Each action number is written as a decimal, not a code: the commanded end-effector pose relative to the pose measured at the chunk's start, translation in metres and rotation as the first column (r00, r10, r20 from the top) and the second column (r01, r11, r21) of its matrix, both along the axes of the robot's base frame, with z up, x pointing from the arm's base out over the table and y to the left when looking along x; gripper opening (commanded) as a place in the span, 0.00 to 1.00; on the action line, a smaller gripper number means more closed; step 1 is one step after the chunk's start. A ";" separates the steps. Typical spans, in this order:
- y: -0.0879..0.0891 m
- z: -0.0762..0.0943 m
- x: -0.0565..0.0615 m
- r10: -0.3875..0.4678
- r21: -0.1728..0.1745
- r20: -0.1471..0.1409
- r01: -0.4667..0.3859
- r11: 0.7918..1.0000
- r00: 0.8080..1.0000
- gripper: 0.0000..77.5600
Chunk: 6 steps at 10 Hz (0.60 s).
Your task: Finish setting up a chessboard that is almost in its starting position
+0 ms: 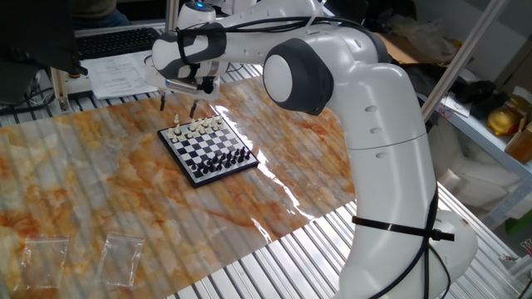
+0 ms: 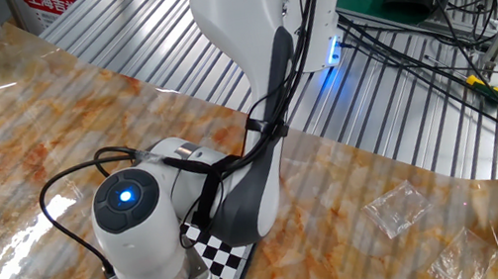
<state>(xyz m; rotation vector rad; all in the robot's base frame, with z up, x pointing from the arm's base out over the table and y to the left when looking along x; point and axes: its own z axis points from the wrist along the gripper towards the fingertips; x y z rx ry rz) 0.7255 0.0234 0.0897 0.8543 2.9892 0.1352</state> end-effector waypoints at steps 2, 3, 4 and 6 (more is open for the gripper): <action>0.000 0.002 0.001 -0.001 0.000 0.003 0.001 1.000 1.000 1.00; 0.000 0.002 0.001 -0.001 0.000 0.003 0.001 1.000 1.000 1.00; 0.002 -0.003 0.003 -0.006 0.004 0.005 0.006 1.000 1.000 1.00; 0.003 -0.005 0.003 -0.007 0.004 0.006 0.007 1.000 1.000 1.00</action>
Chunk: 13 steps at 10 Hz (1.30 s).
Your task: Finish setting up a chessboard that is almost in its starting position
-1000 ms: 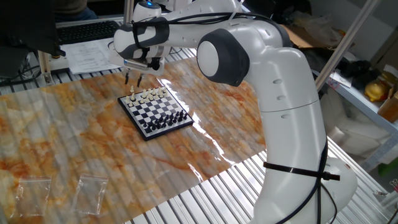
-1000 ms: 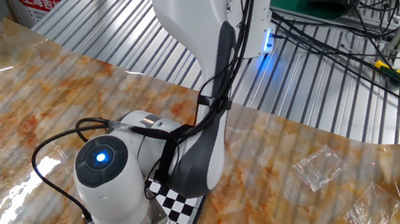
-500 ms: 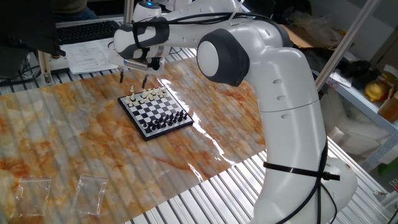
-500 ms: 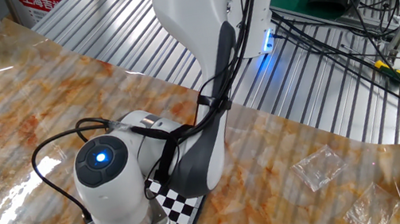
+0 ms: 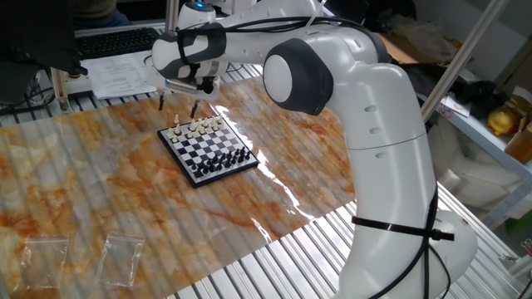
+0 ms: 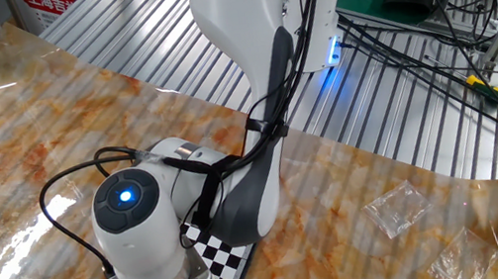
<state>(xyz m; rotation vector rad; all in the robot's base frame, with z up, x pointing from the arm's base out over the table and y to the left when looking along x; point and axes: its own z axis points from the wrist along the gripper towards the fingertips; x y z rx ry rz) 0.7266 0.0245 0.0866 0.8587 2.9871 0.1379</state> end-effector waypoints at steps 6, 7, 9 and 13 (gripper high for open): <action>0.003 -0.004 0.003 0.006 -0.002 0.006 -0.006 1.000 1.000 1.00; 0.003 -0.004 0.003 0.010 -0.004 0.006 -0.010 1.000 1.000 1.00; 0.003 -0.004 0.003 0.018 -0.014 0.006 -0.018 1.000 1.000 1.00; 0.003 -0.004 0.003 0.024 -0.028 0.007 -0.023 0.999 1.000 1.00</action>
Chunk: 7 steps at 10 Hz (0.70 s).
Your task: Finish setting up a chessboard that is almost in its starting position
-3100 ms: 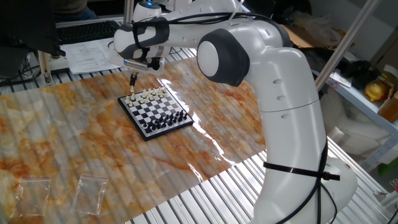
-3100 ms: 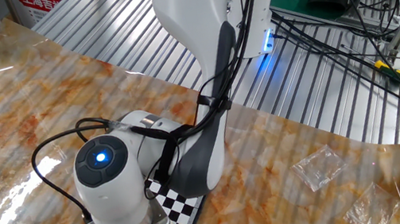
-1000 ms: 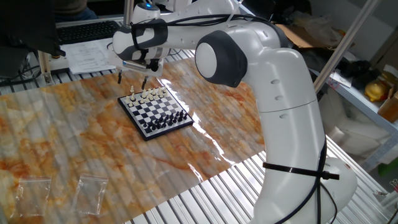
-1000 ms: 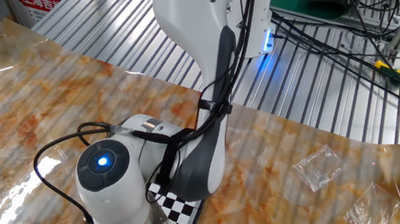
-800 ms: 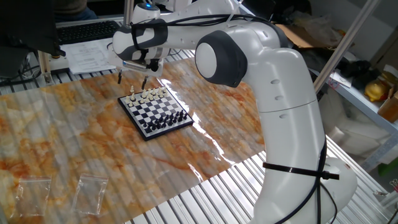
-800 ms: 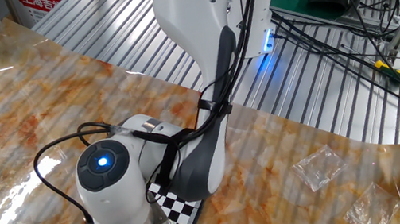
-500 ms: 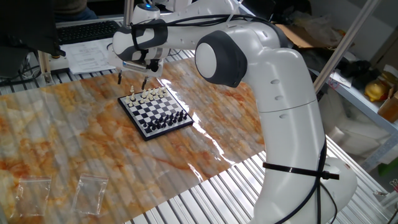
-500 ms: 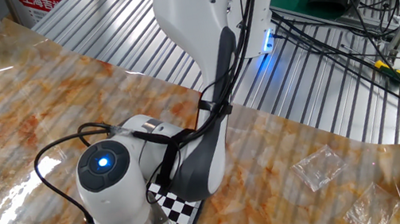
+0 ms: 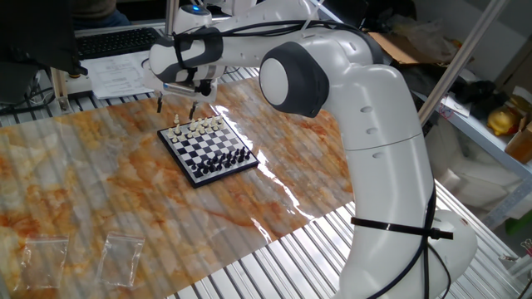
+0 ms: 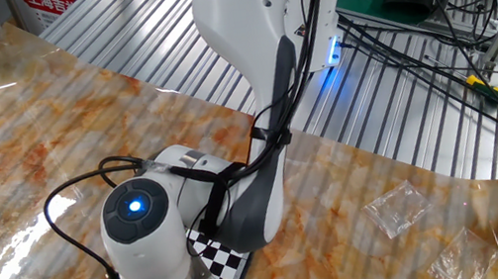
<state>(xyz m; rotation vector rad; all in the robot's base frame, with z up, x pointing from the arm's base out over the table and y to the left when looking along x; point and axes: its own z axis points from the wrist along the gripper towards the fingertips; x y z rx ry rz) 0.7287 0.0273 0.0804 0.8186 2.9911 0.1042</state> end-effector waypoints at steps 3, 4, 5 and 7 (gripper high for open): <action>0.000 0.002 0.001 -0.003 -0.005 0.004 0.003 1.000 1.000 0.02; 0.000 0.002 0.001 -0.003 -0.005 0.004 0.003 1.000 1.000 0.02; 0.000 0.002 0.001 -0.003 -0.005 0.004 0.003 1.000 1.000 0.02; 0.000 0.002 0.001 -0.003 -0.005 0.004 0.003 1.000 1.000 0.02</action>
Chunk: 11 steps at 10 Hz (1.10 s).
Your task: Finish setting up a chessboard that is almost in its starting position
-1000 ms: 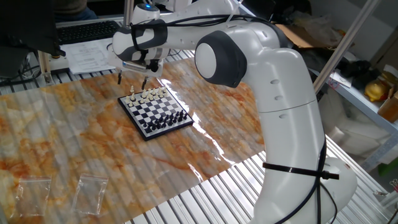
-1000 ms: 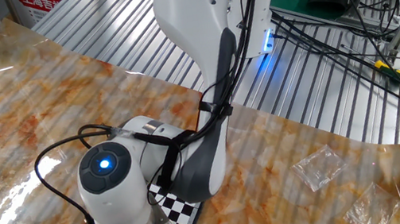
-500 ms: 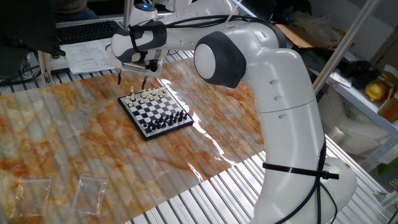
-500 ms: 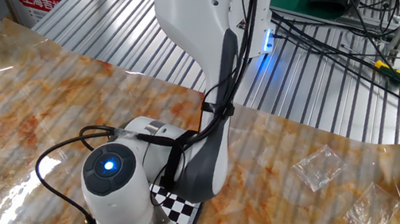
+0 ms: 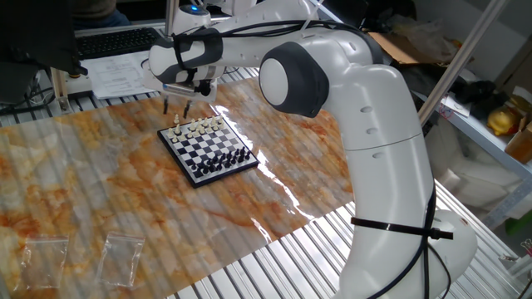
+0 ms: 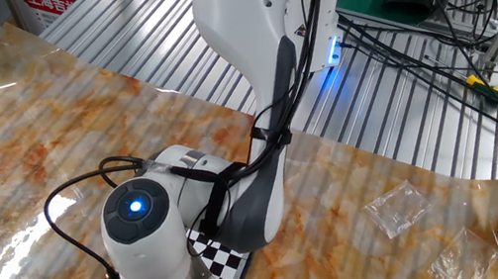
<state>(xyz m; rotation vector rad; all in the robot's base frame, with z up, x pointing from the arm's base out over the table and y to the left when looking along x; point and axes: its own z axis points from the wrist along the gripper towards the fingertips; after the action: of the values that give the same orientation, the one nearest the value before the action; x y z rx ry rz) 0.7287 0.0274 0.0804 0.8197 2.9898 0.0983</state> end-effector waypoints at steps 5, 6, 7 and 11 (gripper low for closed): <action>0.000 0.002 0.001 -0.002 -0.001 0.004 0.002 1.000 1.000 0.02; 0.000 0.002 0.001 -0.002 -0.001 0.004 0.002 1.000 1.000 0.02; 0.000 0.002 0.001 -0.002 -0.001 0.004 0.002 1.000 1.000 0.02; 0.004 0.012 0.001 -0.033 -0.012 -0.005 0.033 0.999 0.999 0.02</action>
<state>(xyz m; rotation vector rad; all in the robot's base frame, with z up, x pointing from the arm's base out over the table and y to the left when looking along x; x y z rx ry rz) 0.7287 0.0295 0.0878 0.8560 2.9841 0.0845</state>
